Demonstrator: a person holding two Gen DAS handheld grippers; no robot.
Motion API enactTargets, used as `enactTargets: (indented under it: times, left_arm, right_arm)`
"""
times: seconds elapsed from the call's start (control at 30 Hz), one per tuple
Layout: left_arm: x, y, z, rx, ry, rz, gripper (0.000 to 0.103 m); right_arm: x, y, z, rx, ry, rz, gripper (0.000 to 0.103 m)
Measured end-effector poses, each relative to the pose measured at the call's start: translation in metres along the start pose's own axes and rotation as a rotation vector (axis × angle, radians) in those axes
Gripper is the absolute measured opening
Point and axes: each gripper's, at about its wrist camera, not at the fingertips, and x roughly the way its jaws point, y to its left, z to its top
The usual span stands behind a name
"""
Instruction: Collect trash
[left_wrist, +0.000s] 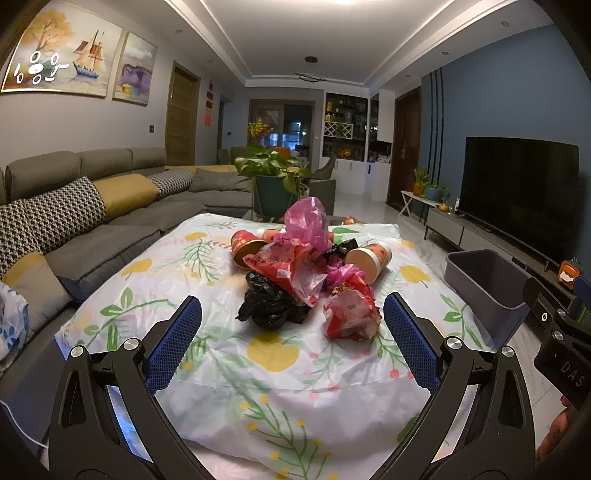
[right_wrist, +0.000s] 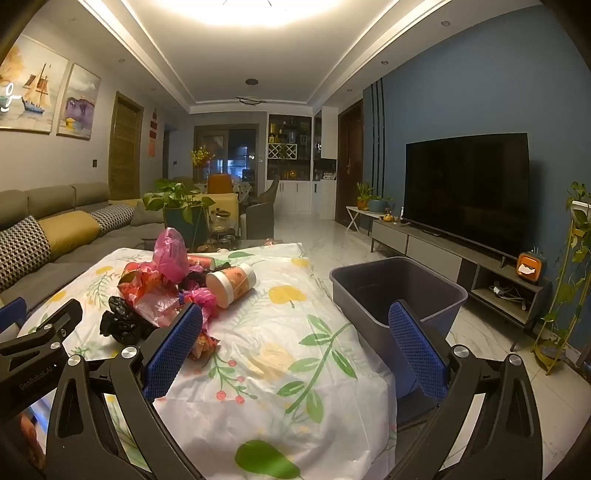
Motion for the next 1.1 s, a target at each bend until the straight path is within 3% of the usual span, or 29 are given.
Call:
enactTargets:
  times: [1.1]
  left_arm:
    - [0.0003, -0.0025, 0.0010, -0.001, -0.003, -0.003, 0.097]
  right_arm:
    - [-0.0008, -0.0004, -0.0005, 0.000, 0.000, 0.000, 0.098]
